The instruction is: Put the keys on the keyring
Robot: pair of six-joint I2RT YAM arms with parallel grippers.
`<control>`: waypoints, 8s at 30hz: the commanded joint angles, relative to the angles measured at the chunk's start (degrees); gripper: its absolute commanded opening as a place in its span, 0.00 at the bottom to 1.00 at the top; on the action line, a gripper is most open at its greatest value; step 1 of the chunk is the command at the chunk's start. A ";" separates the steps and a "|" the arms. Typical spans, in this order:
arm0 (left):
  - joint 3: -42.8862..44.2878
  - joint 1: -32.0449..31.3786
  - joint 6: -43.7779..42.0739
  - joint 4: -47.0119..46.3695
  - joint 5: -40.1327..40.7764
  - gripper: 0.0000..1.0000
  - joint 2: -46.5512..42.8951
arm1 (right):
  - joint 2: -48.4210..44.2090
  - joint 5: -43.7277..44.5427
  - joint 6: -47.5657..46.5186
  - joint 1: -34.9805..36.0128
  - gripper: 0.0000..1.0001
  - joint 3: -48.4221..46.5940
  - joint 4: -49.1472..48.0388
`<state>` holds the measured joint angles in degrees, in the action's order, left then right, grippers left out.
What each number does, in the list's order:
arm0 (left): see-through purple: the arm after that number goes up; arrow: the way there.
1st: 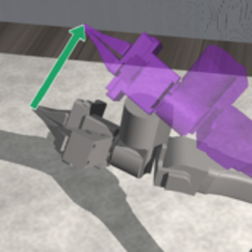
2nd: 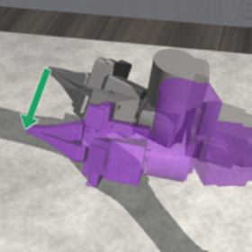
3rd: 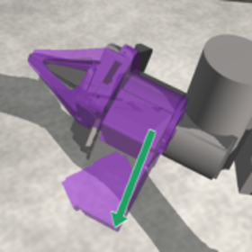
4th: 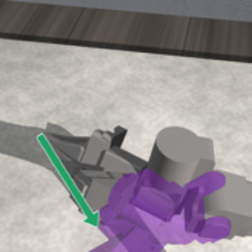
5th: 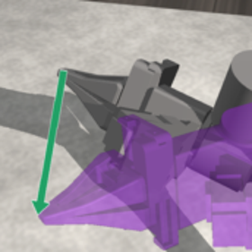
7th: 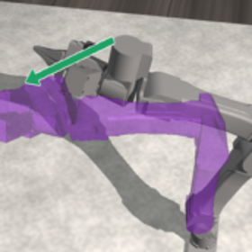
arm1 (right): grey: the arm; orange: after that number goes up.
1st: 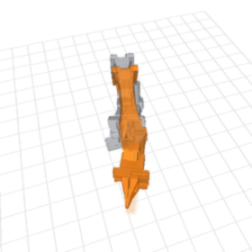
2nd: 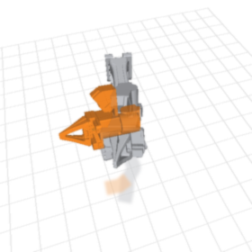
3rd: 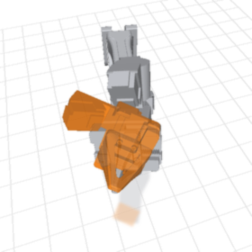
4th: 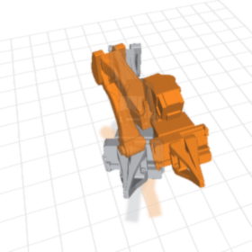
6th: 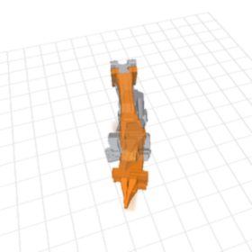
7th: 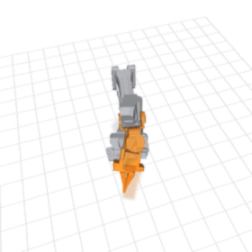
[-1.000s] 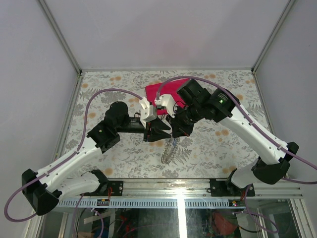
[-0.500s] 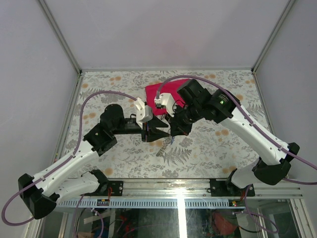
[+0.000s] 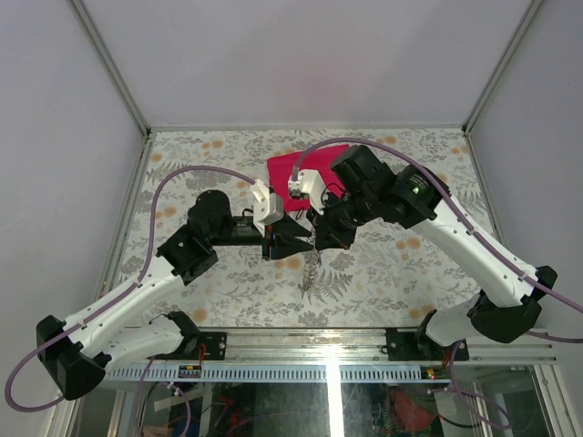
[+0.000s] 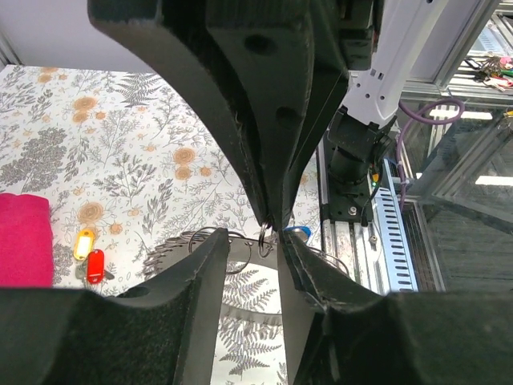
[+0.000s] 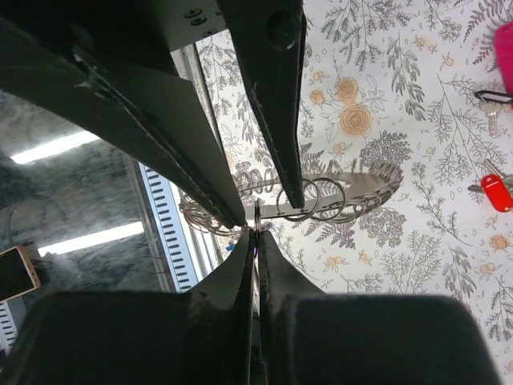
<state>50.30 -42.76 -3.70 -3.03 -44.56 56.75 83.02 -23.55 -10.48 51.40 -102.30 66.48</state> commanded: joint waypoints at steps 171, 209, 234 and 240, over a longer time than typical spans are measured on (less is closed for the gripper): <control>3.14 -0.41 11.97 -7.65 13.11 0.00 -0.80 | -34.46 22.86 55.55 -1.30 0.19 49.38 -64.69; 0.67 -0.40 10.48 -11.34 10.21 0.00 -3.05 | -30.14 20.53 55.30 -1.30 0.00 46.42 -59.36; 0.99 -0.40 10.12 -11.84 8.66 0.00 -3.18 | -33.18 13.74 38.89 -1.38 0.36 43.78 -62.62; 1.27 -0.39 10.29 -12.31 6.01 0.00 -3.14 | -37.71 13.70 27.71 -1.30 0.38 46.04 -65.87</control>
<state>50.26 -42.72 7.01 -9.47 -35.66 54.61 49.43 -8.56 27.66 50.09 -55.00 6.74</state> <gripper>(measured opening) 0.014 0.374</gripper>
